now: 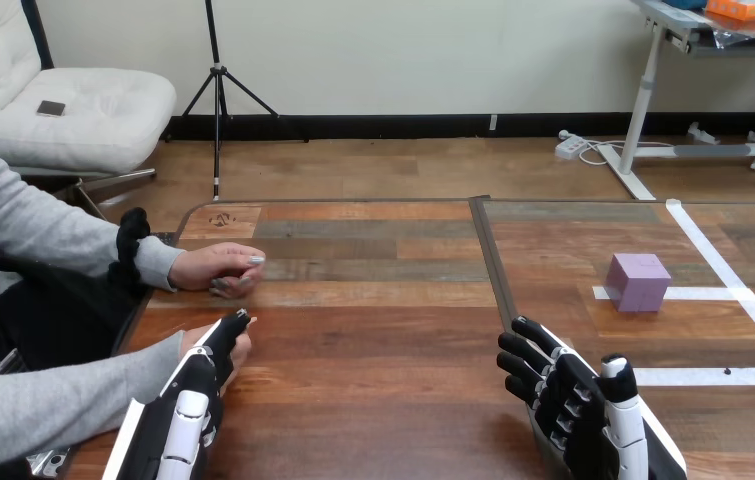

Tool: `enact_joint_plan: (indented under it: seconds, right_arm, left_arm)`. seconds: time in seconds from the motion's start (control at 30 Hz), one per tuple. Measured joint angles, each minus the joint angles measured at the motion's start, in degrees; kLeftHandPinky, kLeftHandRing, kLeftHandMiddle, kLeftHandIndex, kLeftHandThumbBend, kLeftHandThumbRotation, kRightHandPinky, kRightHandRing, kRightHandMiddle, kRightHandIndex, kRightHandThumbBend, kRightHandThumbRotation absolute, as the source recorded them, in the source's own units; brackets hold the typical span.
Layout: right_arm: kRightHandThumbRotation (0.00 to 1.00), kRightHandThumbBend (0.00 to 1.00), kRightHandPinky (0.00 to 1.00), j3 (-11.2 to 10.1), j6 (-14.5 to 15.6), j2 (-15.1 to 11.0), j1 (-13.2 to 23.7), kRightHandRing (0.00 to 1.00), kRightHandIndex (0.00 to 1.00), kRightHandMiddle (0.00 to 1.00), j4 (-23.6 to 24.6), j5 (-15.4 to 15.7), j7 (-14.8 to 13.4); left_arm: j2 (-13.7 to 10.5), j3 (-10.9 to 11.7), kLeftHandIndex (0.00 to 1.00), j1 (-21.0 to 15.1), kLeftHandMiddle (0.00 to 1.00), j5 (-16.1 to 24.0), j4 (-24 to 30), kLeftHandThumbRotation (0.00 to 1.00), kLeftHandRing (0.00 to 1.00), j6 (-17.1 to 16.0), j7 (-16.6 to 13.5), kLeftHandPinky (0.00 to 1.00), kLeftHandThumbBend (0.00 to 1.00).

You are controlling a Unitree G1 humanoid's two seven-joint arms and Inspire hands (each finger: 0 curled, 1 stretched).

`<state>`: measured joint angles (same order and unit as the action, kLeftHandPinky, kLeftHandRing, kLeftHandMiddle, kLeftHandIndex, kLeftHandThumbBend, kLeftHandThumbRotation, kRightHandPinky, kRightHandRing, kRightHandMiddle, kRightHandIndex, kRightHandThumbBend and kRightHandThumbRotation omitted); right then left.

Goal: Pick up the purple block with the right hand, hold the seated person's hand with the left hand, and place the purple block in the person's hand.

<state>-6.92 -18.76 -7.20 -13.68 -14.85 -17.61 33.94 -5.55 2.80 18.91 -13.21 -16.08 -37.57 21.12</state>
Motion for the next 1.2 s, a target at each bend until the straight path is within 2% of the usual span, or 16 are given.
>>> enact_joint_plan:
  seconds: [0.5, 0.9, 1.03, 1.2]
  right_arm:
    - [1.0, 0.89, 0.99, -0.18, -0.29, 0.0, 0.0, 0.92, 0.91, 0.91, -0.24, -0.26, 0.39]
    - [1.0, 0.87, 0.98, -0.42, -0.24, -0.03, 0.0, 0.92, 0.91, 0.9, -0.29, -0.28, 0.04]
    - [1.0, 0.82, 0.94, -0.46, -0.12, 0.0, 0.01, 0.9, 0.9, 0.89, -0.29, -0.28, -0.53]
    - [1.0, 0.79, 0.9, -0.55, -1.67, 0.09, 0.26, 0.88, 0.89, 0.88, -0.82, -0.1, -1.17]
  left_arm:
    - [0.1, 0.03, 0.88, -0.18, 0.91, -0.15, -0.74, 1.0, 0.94, -1.14, 0.09, 1.0, 0.63]
    - [0.72, 0.04, 0.86, -0.86, 0.89, -0.17, -1.78, 1.0, 0.92, -2.3, -0.16, 0.99, 0.75]
    - [1.0, 0.01, 0.86, -1.17, 0.89, -0.31, -2.26, 1.0, 0.91, -2.94, -0.1, 0.99, 0.8]
    - [1.26, 0.02, 0.86, -1.33, 0.89, -0.39, -2.42, 1.0, 0.91, -3.26, -0.27, 0.99, 0.84]
